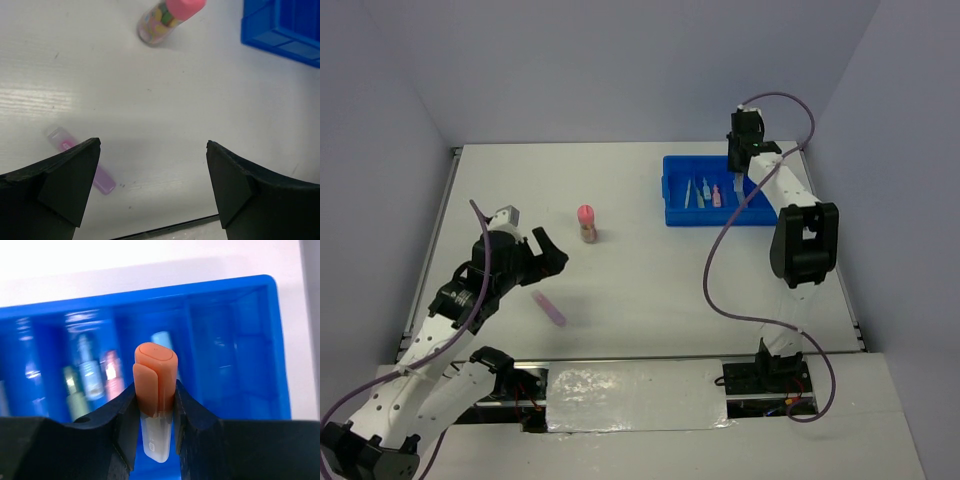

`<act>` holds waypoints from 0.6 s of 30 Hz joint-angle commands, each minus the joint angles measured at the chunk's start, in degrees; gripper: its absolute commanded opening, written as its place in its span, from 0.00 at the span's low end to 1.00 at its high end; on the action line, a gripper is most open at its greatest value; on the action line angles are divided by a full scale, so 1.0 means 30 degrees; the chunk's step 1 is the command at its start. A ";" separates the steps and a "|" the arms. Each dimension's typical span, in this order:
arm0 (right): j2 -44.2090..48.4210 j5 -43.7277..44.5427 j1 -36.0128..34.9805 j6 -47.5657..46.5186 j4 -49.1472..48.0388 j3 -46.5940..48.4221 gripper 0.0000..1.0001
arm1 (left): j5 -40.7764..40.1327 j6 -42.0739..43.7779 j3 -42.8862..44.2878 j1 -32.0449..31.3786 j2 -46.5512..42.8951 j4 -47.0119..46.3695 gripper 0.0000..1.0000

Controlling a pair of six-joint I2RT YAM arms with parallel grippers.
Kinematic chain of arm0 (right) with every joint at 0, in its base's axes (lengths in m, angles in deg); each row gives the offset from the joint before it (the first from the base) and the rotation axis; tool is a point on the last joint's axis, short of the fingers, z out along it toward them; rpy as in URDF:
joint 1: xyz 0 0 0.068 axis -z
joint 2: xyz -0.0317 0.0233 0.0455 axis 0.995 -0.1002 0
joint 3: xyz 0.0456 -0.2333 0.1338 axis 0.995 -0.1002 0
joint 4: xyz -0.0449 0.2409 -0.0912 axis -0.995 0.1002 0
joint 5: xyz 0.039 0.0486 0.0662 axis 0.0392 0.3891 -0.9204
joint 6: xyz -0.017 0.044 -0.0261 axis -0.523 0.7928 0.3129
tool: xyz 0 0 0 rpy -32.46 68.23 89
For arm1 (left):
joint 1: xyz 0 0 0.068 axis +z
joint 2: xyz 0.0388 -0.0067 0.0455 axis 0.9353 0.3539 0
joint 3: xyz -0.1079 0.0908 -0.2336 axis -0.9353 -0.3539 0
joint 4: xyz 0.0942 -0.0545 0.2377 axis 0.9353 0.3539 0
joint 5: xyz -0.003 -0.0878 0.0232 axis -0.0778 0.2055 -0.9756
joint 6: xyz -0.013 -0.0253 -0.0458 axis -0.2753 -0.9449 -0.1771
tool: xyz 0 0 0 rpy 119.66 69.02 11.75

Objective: Sort the stationery into containers
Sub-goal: Place the pen in the storage box.

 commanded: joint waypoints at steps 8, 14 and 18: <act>-0.2628 -0.0298 0.0790 -0.0774 0.2305 0.2865 0.62 | -0.2443 -0.0389 0.0157 0.0002 0.0463 0.2190 0.99; -0.0584 -0.0800 0.0731 0.0250 0.2800 0.2775 0.73 | -0.4316 -0.3551 -0.0514 0.0002 0.0670 0.3594 0.99; 0.2485 -0.1178 -0.0086 0.0603 0.3007 0.1519 0.74 | -0.5782 -0.5837 -0.1452 0.0002 0.0611 0.4444 0.99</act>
